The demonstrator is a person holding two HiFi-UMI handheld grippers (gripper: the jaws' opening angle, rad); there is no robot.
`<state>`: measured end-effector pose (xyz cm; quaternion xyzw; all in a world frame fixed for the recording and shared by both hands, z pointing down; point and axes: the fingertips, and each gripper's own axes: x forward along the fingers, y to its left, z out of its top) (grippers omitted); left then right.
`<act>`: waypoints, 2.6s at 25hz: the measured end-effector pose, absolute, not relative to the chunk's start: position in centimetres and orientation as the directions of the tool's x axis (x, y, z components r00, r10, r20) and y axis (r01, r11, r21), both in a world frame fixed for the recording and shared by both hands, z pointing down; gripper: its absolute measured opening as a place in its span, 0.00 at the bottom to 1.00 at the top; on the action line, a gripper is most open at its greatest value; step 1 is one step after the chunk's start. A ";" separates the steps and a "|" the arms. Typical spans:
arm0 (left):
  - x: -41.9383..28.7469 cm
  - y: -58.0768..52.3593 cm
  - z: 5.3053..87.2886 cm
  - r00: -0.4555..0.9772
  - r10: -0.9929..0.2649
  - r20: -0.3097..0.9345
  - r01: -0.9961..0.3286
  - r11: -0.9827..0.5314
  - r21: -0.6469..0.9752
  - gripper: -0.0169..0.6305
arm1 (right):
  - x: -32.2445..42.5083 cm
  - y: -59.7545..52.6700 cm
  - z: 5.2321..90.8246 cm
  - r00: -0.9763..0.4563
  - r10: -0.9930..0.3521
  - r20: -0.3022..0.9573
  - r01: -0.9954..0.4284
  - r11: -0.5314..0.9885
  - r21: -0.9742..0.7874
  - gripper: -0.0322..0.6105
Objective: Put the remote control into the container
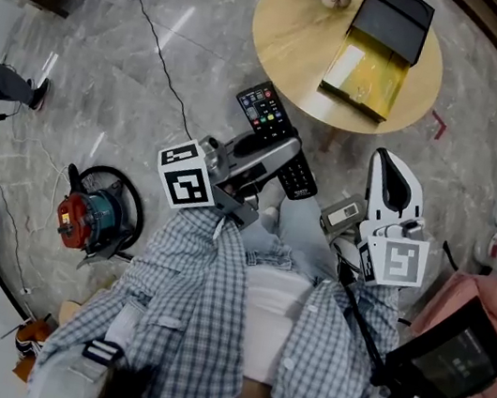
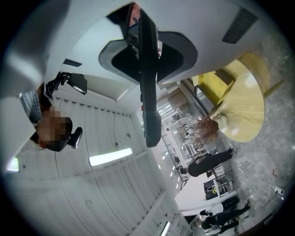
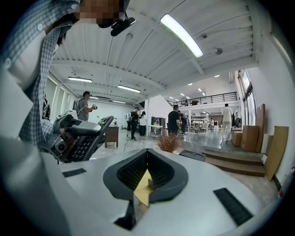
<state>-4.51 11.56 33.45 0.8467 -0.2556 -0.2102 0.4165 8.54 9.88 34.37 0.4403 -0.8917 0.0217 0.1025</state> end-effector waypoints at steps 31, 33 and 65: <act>-0.7 0.6 31.8 0.746 -0.654 -0.123 -0.325 -0.519 0.791 0.20 | 13.1 -3.5 33.9 -0.628 -0.760 0.167 -0.770 0.638 0.007 0.06; -0.4 -0.1 31.8 0.752 -0.648 -0.122 -0.320 -0.521 0.792 0.20 | 13.5 -4.3 34.1 -0.622 -0.764 0.170 -0.776 0.631 0.002 0.06; -2.6 -11.0 35.2 0.831 -0.547 -0.103 -0.225 -0.499 0.837 0.20 | 3.4 -6.6 34.4 -0.664 -0.710 0.235 -0.732 0.681 -0.016 0.16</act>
